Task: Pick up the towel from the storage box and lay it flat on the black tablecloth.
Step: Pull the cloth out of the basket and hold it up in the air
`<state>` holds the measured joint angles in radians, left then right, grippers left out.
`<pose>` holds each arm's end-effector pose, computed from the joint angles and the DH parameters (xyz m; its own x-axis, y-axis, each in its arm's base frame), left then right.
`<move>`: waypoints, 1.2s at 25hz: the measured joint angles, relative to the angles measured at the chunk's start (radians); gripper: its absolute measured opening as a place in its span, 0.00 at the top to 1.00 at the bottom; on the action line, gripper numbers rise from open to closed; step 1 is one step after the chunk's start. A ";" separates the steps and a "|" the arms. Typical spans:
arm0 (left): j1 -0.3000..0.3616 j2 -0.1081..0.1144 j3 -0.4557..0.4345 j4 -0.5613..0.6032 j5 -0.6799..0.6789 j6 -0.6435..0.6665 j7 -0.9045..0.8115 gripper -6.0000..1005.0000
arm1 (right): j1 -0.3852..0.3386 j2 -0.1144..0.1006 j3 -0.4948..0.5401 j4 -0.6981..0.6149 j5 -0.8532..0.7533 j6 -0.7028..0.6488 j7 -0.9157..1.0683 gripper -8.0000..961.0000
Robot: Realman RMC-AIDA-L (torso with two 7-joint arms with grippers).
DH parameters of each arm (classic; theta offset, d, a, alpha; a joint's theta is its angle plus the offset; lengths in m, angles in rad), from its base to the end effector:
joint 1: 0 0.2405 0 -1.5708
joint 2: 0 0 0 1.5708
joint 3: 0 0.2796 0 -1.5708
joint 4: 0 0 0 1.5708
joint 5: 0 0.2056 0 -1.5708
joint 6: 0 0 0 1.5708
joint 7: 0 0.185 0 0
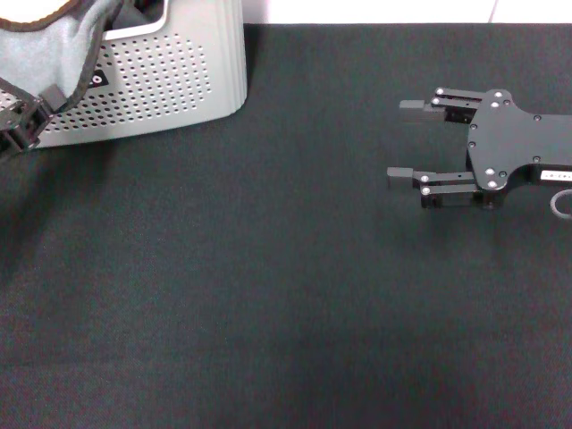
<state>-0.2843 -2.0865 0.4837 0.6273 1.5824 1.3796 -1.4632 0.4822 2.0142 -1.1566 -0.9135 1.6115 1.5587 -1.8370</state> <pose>-0.3525 0.3381 0.0399 0.3590 0.2844 0.8889 0.8851 -0.4061 -0.2275 0.1759 0.3508 -0.0227 0.8236 0.0540 -0.5647 -0.0665 -0.9794 -0.1906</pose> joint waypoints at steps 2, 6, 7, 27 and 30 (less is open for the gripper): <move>0.001 0.000 -0.002 -0.004 -0.002 0.000 -0.003 0.87 | 0.000 0.000 0.000 0.002 0.000 0.000 0.000 0.19; 0.011 -0.002 -0.004 -0.008 -0.047 0.008 0.002 0.90 | -0.001 0.000 0.000 0.003 0.000 0.000 0.000 0.19; 0.014 -0.002 -0.004 -0.008 -0.057 0.014 0.002 0.90 | -0.001 0.000 0.000 0.003 0.000 0.000 -0.001 0.19; -0.054 0.040 0.073 0.198 -0.315 0.650 -0.258 0.97 | 0.000 0.003 0.008 0.007 0.011 -0.008 -0.001 0.19; -0.047 0.067 0.249 0.292 -0.378 0.652 -0.292 0.97 | 0.000 0.004 0.021 0.007 0.012 -0.009 -0.002 0.19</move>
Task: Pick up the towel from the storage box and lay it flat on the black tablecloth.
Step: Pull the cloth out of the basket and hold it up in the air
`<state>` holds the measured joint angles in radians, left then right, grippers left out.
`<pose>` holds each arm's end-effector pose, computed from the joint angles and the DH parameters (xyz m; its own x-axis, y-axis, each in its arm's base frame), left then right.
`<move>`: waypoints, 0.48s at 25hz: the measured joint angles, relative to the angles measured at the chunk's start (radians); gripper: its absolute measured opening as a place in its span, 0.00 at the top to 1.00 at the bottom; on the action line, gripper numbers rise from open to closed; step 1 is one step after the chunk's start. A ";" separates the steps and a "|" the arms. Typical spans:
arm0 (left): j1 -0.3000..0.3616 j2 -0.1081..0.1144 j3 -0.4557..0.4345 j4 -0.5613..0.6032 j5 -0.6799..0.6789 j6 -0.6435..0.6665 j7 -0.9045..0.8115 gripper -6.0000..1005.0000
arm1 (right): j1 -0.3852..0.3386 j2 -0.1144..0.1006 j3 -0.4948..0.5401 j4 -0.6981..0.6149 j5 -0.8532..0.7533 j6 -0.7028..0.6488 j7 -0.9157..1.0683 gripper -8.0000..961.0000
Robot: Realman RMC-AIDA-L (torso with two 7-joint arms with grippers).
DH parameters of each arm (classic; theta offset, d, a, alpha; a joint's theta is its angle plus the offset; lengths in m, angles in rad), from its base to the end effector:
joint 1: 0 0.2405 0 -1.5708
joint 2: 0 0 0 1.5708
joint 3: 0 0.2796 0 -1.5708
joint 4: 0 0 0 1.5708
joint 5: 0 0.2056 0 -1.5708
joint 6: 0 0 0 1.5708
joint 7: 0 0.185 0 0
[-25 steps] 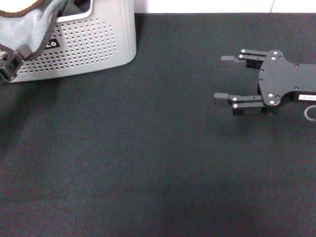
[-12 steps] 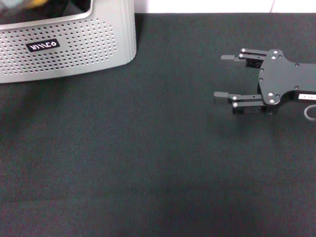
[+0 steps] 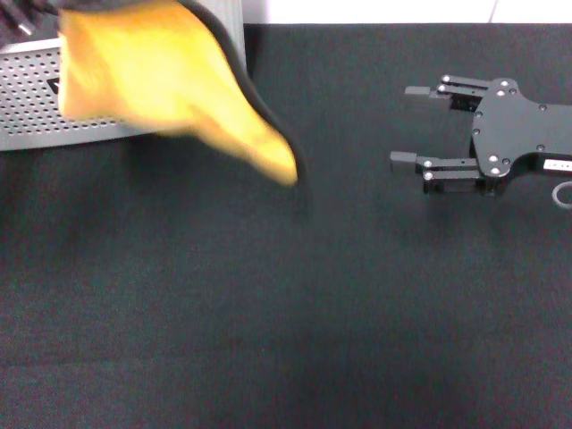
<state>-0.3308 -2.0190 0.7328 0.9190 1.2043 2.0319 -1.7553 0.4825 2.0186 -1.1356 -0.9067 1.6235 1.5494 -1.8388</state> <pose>-0.1938 0.2829 0.1039 0.3528 0.1606 0.9218 0.2810 -0.9579 0.0593 0.1756 0.3549 -0.0191 0.8112 0.0521 -0.5824 -0.0889 -0.9734 -0.2109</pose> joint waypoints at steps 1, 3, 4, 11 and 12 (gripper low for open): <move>0.002 0.009 0.051 0.024 -0.016 0.000 -0.004 0.97 | 0.000 0.000 0.003 0.000 0.001 -0.003 -0.001 0.19; 0.001 0.018 0.116 0.062 -0.032 0.000 -0.005 0.97 | 0.000 0.001 0.007 0.002 0.008 -0.010 -0.007 0.19; -0.003 0.020 0.135 0.080 -0.032 -0.001 -0.005 0.97 | 0.000 0.002 0.007 0.003 0.017 -0.015 -0.013 0.19; -0.066 0.030 0.160 0.116 -0.019 -0.001 -0.057 0.97 | 0.006 0.003 0.004 0.016 0.093 -0.036 -0.047 0.19; -0.076 0.031 0.164 0.110 -0.010 -0.001 -0.057 0.97 | 0.010 0.004 0.000 0.028 0.110 -0.038 -0.061 0.19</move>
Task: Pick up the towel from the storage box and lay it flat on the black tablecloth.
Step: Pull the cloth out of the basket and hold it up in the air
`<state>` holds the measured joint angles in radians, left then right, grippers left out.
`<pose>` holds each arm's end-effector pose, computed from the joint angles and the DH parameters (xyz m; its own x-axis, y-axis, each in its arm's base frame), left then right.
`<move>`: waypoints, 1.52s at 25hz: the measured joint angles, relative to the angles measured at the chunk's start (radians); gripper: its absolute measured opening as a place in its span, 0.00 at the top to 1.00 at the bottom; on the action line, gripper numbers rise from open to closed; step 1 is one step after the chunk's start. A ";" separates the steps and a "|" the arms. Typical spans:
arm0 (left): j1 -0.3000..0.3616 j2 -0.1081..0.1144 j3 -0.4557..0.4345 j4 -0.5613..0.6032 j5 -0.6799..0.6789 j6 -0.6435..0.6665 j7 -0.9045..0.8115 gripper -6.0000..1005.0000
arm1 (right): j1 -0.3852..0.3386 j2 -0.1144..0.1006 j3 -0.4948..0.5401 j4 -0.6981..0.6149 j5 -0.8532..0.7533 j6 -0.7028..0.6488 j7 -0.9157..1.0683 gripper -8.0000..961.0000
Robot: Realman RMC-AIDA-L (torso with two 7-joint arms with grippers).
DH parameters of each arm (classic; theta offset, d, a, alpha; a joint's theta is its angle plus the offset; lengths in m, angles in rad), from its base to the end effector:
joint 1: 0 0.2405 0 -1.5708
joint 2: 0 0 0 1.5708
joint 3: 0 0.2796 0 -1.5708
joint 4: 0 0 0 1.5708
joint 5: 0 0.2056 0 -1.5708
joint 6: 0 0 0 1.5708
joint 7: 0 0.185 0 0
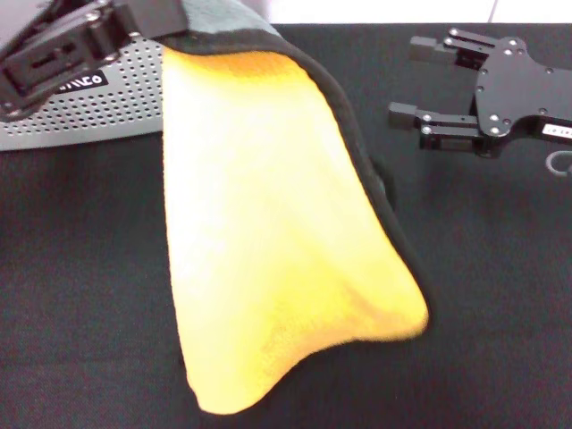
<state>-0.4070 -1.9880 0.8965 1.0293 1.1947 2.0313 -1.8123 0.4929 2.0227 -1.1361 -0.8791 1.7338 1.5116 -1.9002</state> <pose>-0.1509 0.2865 0.0908 0.4979 0.1793 0.8485 0.1045 -0.9837 0.1466 0.1632 0.3662 -0.0101 0.7544 0.1104 -0.6470 -0.1001 -0.9549 -0.2797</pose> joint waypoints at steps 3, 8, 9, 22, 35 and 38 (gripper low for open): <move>-0.033 -0.004 0.019 -0.032 0.041 0.000 0.006 0.97 | 0.015 0.002 -0.023 0.038 0.041 -0.002 -0.036 0.19; -0.065 -0.014 0.073 -0.053 0.091 0.000 0.013 0.97 | 0.022 0.003 -0.096 0.055 0.075 -0.004 -0.103 0.19; -0.071 -0.016 0.088 -0.052 0.101 -0.001 0.016 0.97 | 0.023 0.004 -0.106 0.056 0.077 -0.005 -0.120 0.19; -0.107 -0.005 0.151 -0.026 0.195 -0.001 0.055 0.97 | 0.030 -0.004 -0.111 0.057 0.050 -0.020 -0.137 0.19; -0.119 0.041 0.270 0.166 0.239 0.003 0.038 0.97 | 0.060 -0.006 -0.154 0.066 -0.060 -0.005 -0.146 0.26; -0.127 0.043 0.276 0.191 0.236 0.003 0.032 0.97 | 0.066 -0.009 -0.151 0.066 -0.073 -0.008 -0.143 0.28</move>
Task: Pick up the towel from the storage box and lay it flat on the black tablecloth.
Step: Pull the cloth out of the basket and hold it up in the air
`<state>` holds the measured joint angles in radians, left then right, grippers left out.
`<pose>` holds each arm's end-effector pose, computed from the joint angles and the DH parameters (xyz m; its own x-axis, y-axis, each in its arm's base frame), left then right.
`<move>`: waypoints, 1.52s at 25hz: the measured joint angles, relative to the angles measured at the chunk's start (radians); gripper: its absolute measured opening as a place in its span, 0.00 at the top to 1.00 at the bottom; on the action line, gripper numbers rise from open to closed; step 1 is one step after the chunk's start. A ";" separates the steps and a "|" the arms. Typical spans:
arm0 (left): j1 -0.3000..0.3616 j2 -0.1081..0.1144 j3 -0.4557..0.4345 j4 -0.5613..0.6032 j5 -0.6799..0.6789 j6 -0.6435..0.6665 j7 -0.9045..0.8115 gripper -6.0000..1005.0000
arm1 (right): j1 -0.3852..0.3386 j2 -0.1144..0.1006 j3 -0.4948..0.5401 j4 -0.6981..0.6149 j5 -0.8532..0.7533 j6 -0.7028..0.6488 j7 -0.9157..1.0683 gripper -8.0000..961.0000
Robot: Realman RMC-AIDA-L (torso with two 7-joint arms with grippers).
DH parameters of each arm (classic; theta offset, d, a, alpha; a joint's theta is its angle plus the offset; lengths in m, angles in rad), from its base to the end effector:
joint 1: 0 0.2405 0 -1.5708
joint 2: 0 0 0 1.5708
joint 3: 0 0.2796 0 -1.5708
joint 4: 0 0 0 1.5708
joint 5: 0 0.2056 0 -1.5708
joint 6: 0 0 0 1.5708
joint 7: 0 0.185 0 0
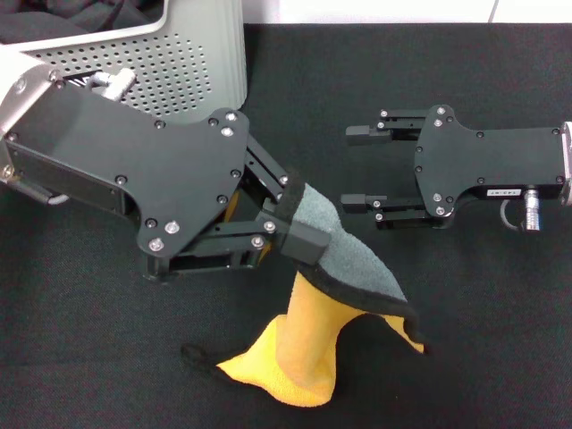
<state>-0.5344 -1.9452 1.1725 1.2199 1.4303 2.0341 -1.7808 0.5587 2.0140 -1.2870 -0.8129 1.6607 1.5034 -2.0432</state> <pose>-0.1176 0.2756 0.0347 0.8431 0.0298 0.5370 -0.1432 -0.9500 0.2776 0.1592 0.3524 -0.0550 0.8241 0.2125 -0.5251 0.1192 -0.9713 -0.2059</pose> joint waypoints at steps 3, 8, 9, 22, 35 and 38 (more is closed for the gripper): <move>-0.020 0.009 -0.001 0.002 -0.004 0.000 -0.004 0.97 | 0.000 -0.008 0.002 0.000 -0.007 -0.006 -0.001 0.28; -0.050 0.003 -0.093 -0.003 -0.007 0.000 -0.001 0.97 | -0.002 -0.012 0.002 -0.009 -0.008 -0.003 0.001 0.28; -0.050 0.000 -0.107 -0.004 -0.007 -0.001 0.000 0.97 | -0.006 -0.012 0.003 -0.016 -0.008 0.001 0.001 0.28; -0.059 -0.024 -0.327 -0.133 0.003 -0.007 0.085 0.97 | -0.070 -0.003 0.134 -0.142 0.016 0.200 0.020 0.28; -0.055 -0.030 -0.335 -0.138 -0.009 -0.054 0.113 0.97 | -0.096 0.000 0.132 -0.150 0.030 0.193 0.030 0.28; -0.055 -0.032 -0.348 -0.138 -0.022 -0.056 0.113 0.97 | -0.084 0.000 0.129 -0.100 0.023 0.179 0.013 0.28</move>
<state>-0.5891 -1.9769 0.8246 1.0818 1.4078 1.9786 -1.6675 0.4749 2.0142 -1.1577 -0.9125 1.6838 1.6822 -2.0301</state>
